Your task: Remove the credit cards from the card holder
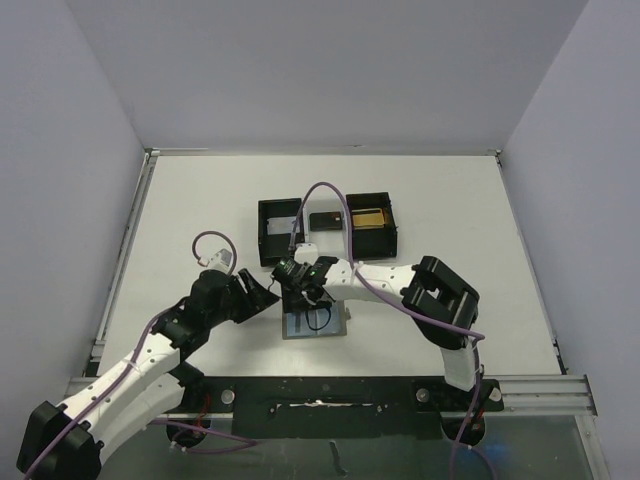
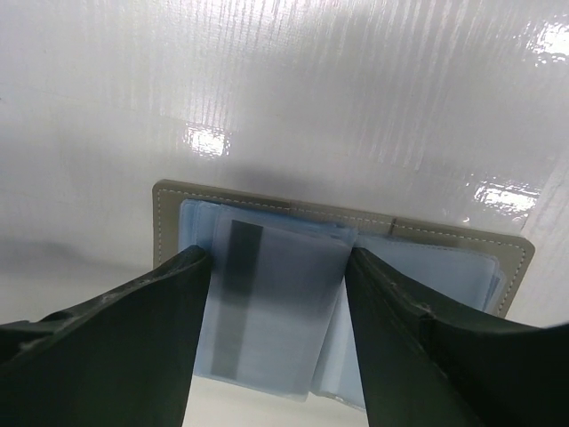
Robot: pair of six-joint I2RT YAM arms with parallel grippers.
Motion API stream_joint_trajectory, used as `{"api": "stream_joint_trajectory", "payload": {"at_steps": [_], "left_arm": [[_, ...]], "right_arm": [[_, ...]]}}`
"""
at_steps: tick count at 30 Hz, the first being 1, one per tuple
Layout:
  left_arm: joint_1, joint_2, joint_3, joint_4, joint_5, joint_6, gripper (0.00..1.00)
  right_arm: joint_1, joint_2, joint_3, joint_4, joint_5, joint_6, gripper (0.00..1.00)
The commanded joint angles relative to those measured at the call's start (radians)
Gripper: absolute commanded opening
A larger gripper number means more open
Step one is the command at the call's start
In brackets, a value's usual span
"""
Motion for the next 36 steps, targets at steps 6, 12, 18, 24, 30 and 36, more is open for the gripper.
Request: {"api": "stream_joint_trajectory", "payload": {"at_steps": [6, 12, 18, 24, 30, 36], "left_arm": [[0.005, -0.032, 0.030, -0.004, -0.031, -0.005, 0.52], [0.005, -0.001, 0.036, 0.023, -0.002, 0.007, 0.52], [0.004, 0.034, 0.013, 0.110, 0.085, 0.021, 0.52], [0.001, 0.075, -0.022, 0.241, 0.196, 0.022, 0.52], [-0.005, 0.122, -0.021, 0.268, 0.212, 0.023, 0.48], [-0.002, -0.042, -0.005, 0.051, -0.018, -0.025, 0.49]], "right_arm": [[0.029, 0.069, 0.045, -0.106, 0.094, 0.016, 0.53], [0.020, -0.015, -0.021, 0.003, 0.040, 0.000, 0.48], [-0.048, -0.130, -0.207, 0.263, -0.147, -0.010, 0.47], [-0.102, -0.197, -0.364, 0.447, -0.259, 0.016, 0.47], [-0.113, -0.210, -0.390, 0.475, -0.273, 0.020, 0.51], [-0.056, -0.148, -0.242, 0.259, -0.120, 0.001, 0.63]]}}
